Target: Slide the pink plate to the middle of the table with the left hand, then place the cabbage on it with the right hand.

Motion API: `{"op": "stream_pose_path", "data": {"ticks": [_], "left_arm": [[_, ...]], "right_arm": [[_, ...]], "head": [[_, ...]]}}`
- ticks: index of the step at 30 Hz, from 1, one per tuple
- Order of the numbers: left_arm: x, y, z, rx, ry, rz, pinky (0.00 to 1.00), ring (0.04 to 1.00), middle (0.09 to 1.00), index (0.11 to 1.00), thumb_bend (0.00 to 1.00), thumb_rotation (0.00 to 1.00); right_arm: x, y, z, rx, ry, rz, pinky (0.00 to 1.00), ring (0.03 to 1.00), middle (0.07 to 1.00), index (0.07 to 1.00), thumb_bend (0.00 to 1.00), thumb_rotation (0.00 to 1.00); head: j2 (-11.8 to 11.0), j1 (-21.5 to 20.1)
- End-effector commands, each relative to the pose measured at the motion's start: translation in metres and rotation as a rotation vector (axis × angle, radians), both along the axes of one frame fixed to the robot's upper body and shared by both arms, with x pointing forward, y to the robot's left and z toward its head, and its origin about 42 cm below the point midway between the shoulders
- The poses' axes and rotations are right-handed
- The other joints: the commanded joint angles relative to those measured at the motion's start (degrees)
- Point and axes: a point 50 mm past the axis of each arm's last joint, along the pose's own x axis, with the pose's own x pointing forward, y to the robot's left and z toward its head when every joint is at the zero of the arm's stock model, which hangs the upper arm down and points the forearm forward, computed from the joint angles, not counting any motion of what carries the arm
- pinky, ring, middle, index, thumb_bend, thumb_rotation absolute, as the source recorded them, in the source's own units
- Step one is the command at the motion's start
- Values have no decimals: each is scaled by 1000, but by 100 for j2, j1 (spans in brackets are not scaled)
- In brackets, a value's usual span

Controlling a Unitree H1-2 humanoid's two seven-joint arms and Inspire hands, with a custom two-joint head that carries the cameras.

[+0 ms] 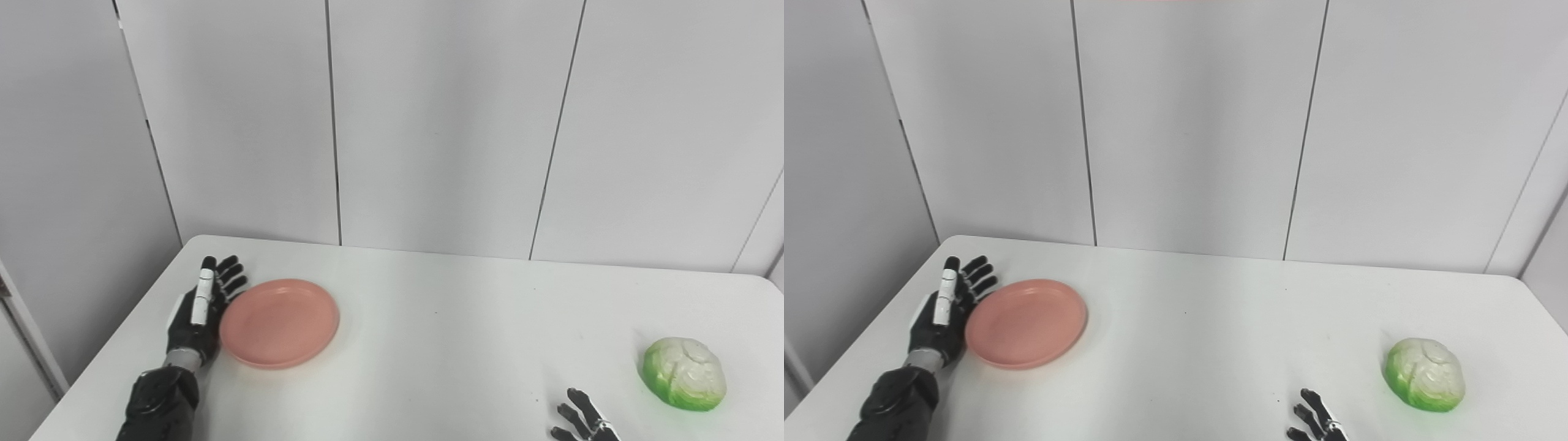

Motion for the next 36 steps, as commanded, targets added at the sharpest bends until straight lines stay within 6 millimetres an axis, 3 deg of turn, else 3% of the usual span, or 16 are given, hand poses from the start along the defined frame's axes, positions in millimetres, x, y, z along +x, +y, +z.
{"op": "stream_pose_path", "data": {"ticks": [1,11,18,27,36], "left_arm": [[3,1,13,11,-23,-20,820,874,866,777,860,913],[-1,-24,7,27,9,-94,822,873,863,799,837,907],[0,-57,-1,24,21,-160,810,864,851,773,829,912],[-8,-117,-28,-11,54,-188,802,874,867,736,837,854],[-18,-157,-11,-120,4,-113,893,894,888,757,851,827]], "right_arm": [[-23,1,-5,18,38,-8,807,891,936,878,765,934],[-23,3,-4,15,35,3,811,894,939,874,743,925],[-24,6,-3,15,33,3,805,890,937,867,747,911],[-25,13,-1,6,25,8,796,883,930,855,751,913],[-26,28,3,1,20,11,777,870,923,853,732,888]], "head": [[6,0],[54,-89],[90,-165],[182,-468],[349,-1099]]}}
